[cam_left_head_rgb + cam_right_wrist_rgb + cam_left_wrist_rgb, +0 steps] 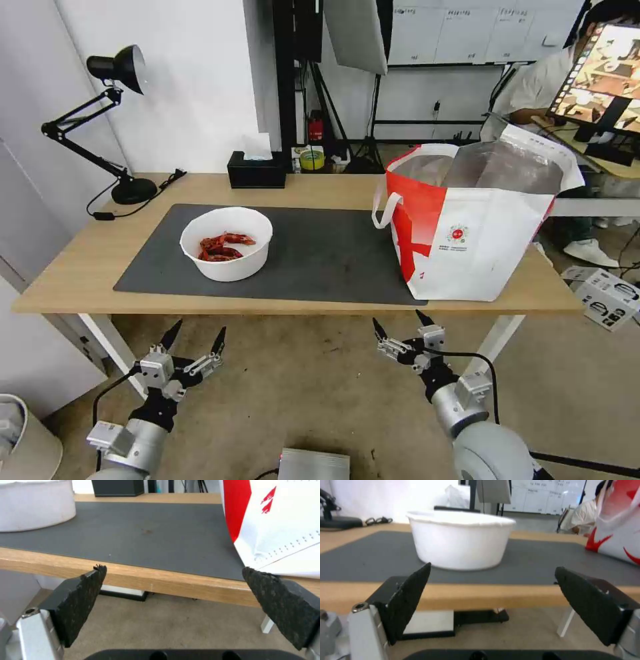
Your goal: Pick up the trash from the table and place it into the takeout bag.
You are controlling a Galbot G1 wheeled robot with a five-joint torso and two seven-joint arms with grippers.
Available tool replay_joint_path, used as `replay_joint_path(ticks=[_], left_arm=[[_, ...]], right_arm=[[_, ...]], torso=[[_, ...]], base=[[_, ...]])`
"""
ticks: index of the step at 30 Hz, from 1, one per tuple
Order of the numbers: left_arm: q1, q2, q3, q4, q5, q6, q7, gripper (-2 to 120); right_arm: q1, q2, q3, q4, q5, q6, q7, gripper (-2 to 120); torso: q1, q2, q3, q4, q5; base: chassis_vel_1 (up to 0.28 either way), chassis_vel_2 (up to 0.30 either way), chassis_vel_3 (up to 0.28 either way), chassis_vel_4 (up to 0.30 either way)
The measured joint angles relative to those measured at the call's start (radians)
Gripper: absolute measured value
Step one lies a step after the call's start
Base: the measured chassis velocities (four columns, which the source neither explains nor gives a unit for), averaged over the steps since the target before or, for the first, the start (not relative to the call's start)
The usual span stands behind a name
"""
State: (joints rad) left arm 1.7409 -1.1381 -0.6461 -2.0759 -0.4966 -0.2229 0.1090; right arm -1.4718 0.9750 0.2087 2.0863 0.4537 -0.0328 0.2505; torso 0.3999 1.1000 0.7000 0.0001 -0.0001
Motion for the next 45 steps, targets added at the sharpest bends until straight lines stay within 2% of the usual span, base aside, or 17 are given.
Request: replay_joint_path(ticks=[4, 7, 8, 11, 12, 14, 16, 19, 24, 27, 30, 32, 36, 38, 39, 42, 45], left_arm=[[-0.018, 0.029, -0.025, -0.031, -0.058, 0.057, -0.028, 100], [-0.065, 0.099, -0.066, -0.085, -0.165, 0.152, -0.082, 100], [-0.065, 0.099, -0.066, -0.085, -0.165, 0.152, -0.082, 100], [-0.136, 0.204, -0.088, -0.144, -0.322, 0.291, -0.194, 100], [-0.136, 0.204, -0.088, -0.144, -0.322, 0.291, -0.194, 100], [-0.207, 0.28, -0.095, -0.153, -0.45, 0.368, -0.248, 100], [-0.242, 0.316, -0.094, -0.148, -0.506, 0.394, -0.266, 100], [-0.347, 0.429, -0.062, -0.105, -0.649, 0.448, -0.313, 100], [-0.4, 0.52, -0.07, -0.064, -0.762, 0.515, -0.317, 100], [-0.405, 0.594, -0.125, -0.01, -0.845, 0.571, -0.317, 100], [-0.42, 0.63, -0.135, 0.032, -0.896, 0.585, -0.313, 100], [-0.445, 0.646, -0.121, 0.055, -0.918, 0.595, -0.312, 100], [-0.58, 0.7, -0.004, 0.146, -0.976, 0.632, -0.304, 100], [-0.671, 0.727, 0.077, 0.199, -0.993, 0.675, -0.274, 100], [-0.671, 0.727, 0.077, 0.199, -0.993, 0.675, -0.274, 100], [-0.791, 0.736, 0.193, 0.258, -1.018, 0.733, -0.259, 100], [-0.839, 0.734, 0.242, 0.289, -1.021, 0.761, -0.253, 100]], right_arm=[[0.0, 0.0, 0.0, 0.0, 0.0, 0.0, 0.0, 100], [0.0, 0.0, 0.0, 0.0, 0.0, 0.0, 0.0, 100], [0.0, 0.0, 0.0, 0.0, 0.0, 0.0, 0.0, 100], [0.0, 0.0, 0.0, 0.001, 0.0, 0.0, 0.0, 100], [0.0, 0.0, 0.0, 0.001, 0.0, 0.0, 0.0, 100], [0.0, 0.0, 0.0, 0.001, 0.0, 0.0, 0.0, 100], [0.0, 0.0, 0.0, 0.001, 0.0, 0.0, 0.0, 100], [0.0, -0.001, 0.0, 0.001, 0.0, 0.0, 0.0, 100], [0.0, 0.0, 0.0, 0.002, 0.0, 0.0, 0.0, 100], [0.001, -0.001, 0.0, 0.002, 0.0, 0.0, 0.0, 100], [0.001, -0.001, 0.0, 0.002, 0.0, 0.0, 0.0, 100], [0.001, -0.001, 0.0, 0.002, 0.0, -0.001, 0.0, 100], [0.001, -0.001, 0.0, 0.002, 0.0, -0.001, -0.001, 100], [0.001, -0.001, 0.0, 0.002, 0.0, -0.001, -0.001, 100], [0.001, -0.001, 0.0, 0.002, 0.0, -0.001, -0.001, 100], [0.001, -0.001, 0.0, 0.002, 0.0, -0.001, -0.001, 100], [0.001, -0.001, 0.0, 0.002, 0.0, -0.001, -0.001, 100]], torso=[[0.0, 0.0, 0.0, 0.0001, -0.0001], [0.0, 0.0, 0.0, 0.0, 0.0], [0.0, 0.0, 0.0, 0.0, 0.0], [0.0, 0.0, 0.0, -0.0001, 0.0], [0.0, 0.0, 0.0, -0.0001, 0.0], [0.0, 0.0, 0.0, 0.0, 0.0], [0.0, 0.0, 0.0, -0.0001, 0.0], [0.0, 0.0, 0.0, -0.0002, -0.0001], [0.0, 0.0, 0.0, -0.0004, 0.0], [0.0, 0.0, 0.0, 0.0001, 0.0], [0.0, 0.0, 0.0, 0.0004, -0.0001], [0.0, 0.0, 0.0, 0.0004, -0.0001], [0.0, 0.0, 0.0, -0.0002, -0.0002], [0.0, 0.0, 0.0, -0.0002, 0.0003], [0.0, 0.0, 0.0, -0.0002, 0.0003], [0.0, 0.0, 0.0, -0.0001, 0.0001], [0.0, 0.0, 0.0, -0.0002, 0.0]], base=[[0.0, 0.0, 0.0, 0.0], [0.0, 0.0, 0.0, 0.0], [0.0, 0.0, 0.0, 0.0], [0.0, 0.0, 0.0, 0.0], [0.0, 0.0, 0.0, 0.0], [0.0, 0.0, 0.0, 0.0], [0.0, 0.0, 0.0, 0.0], [0.0, 0.0, 0.0, 0.0], [0.0, 0.0, 0.0, 0.0], [0.0, 0.0, 0.0, 0.0], [0.0, 0.0, 0.0, 0.0], [0.0, 0.0, 0.0, 0.0], [0.0, 0.0, 0.0, 0.0], [0.0, 0.0, 0.0, 0.0], [0.0, 0.0, 0.0, 0.0], [0.0, 0.0, 0.0, 0.0], [0.0, 0.0, 0.0, 0.0]])
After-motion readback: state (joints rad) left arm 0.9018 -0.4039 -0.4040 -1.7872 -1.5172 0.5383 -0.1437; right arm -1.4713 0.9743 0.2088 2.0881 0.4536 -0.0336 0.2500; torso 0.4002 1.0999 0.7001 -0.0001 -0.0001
